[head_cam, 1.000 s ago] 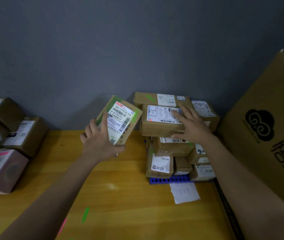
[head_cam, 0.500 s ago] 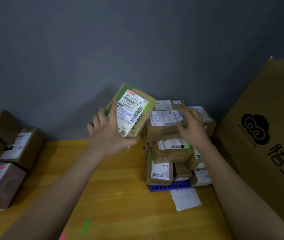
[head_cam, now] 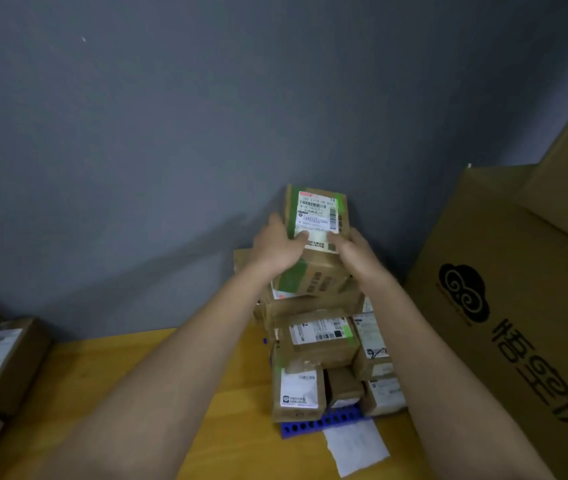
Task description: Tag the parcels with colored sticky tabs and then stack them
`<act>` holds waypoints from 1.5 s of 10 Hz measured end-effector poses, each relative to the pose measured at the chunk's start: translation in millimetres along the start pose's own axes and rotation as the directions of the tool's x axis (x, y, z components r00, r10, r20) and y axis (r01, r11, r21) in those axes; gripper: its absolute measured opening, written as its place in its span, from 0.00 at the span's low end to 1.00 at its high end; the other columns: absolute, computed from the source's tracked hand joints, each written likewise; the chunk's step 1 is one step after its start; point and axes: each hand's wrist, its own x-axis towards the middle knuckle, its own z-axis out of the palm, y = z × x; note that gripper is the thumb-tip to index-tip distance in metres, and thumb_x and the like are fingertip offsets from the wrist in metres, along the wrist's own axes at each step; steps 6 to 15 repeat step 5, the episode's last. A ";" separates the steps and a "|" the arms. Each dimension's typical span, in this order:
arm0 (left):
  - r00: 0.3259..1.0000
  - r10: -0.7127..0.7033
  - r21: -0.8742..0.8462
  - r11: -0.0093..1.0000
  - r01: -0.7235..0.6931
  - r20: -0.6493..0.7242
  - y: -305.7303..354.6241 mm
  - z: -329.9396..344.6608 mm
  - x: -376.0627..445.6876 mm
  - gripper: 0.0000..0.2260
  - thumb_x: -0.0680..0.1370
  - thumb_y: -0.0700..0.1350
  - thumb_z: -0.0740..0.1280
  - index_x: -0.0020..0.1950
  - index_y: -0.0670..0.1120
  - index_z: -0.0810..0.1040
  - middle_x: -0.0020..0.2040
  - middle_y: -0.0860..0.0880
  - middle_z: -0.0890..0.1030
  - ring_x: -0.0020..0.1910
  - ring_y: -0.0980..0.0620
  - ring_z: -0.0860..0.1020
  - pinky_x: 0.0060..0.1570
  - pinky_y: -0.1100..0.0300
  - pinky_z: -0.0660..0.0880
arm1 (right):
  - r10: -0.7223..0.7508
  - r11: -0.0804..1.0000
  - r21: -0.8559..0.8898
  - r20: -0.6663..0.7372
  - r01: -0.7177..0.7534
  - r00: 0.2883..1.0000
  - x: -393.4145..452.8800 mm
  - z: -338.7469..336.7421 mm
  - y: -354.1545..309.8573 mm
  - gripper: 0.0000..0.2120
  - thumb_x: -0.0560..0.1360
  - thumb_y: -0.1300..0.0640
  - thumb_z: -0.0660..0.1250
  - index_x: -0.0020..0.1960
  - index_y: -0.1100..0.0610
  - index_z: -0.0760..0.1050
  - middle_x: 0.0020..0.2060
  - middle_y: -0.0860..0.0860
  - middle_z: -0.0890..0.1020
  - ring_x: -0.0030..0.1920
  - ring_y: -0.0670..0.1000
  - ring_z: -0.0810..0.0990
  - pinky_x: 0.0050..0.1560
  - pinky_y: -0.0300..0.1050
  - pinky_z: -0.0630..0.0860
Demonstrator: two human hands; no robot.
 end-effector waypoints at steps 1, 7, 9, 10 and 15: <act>0.990 -0.016 -0.050 0.998 0.023 0.138 -4.8 11.5 -0.1 0.15 0.81 0.47 0.61 0.66 0.44 0.70 0.61 0.48 0.77 0.57 0.47 0.76 0.53 0.56 0.72 | 0.106 0.990 -0.095 -0.002 -0.106 0.994 9.3 -6.5 2.7 0.19 0.78 0.51 0.63 0.66 0.56 0.69 0.57 0.53 0.79 0.54 0.54 0.79 0.54 0.50 0.76; 0.987 -0.062 -0.069 0.995 0.073 0.147 -18.3 9.2 8.3 0.25 0.81 0.52 0.61 0.73 0.41 0.61 0.73 0.43 0.66 0.70 0.43 0.66 0.65 0.51 0.66 | -0.173 0.952 -0.287 -0.202 0.111 0.964 -8.1 0.4 14.5 0.27 0.81 0.46 0.56 0.77 0.53 0.56 0.73 0.53 0.62 0.71 0.55 0.65 0.58 0.44 0.64; 0.987 -0.062 -0.069 0.995 0.073 0.147 -18.3 9.2 8.3 0.25 0.81 0.52 0.61 0.73 0.41 0.61 0.73 0.43 0.66 0.70 0.43 0.66 0.65 0.51 0.66 | -0.173 0.952 -0.287 -0.202 0.111 0.964 -8.1 0.4 14.5 0.27 0.81 0.46 0.56 0.77 0.53 0.56 0.73 0.53 0.62 0.71 0.55 0.65 0.58 0.44 0.64; 0.987 -0.062 -0.069 0.995 0.073 0.147 -18.3 9.2 8.3 0.25 0.81 0.52 0.61 0.73 0.41 0.61 0.73 0.43 0.66 0.70 0.43 0.66 0.65 0.51 0.66 | -0.173 0.952 -0.287 -0.202 0.111 0.964 -8.1 0.4 14.5 0.27 0.81 0.46 0.56 0.77 0.53 0.56 0.73 0.53 0.62 0.71 0.55 0.65 0.58 0.44 0.64; 0.987 -0.062 -0.069 0.995 0.073 0.147 -18.3 9.2 8.3 0.25 0.81 0.52 0.61 0.73 0.41 0.61 0.73 0.43 0.66 0.70 0.43 0.66 0.65 0.51 0.66 | -0.173 0.952 -0.287 -0.202 0.111 0.964 -8.1 0.4 14.5 0.27 0.81 0.46 0.56 0.77 0.53 0.56 0.73 0.53 0.62 0.71 0.55 0.65 0.58 0.44 0.64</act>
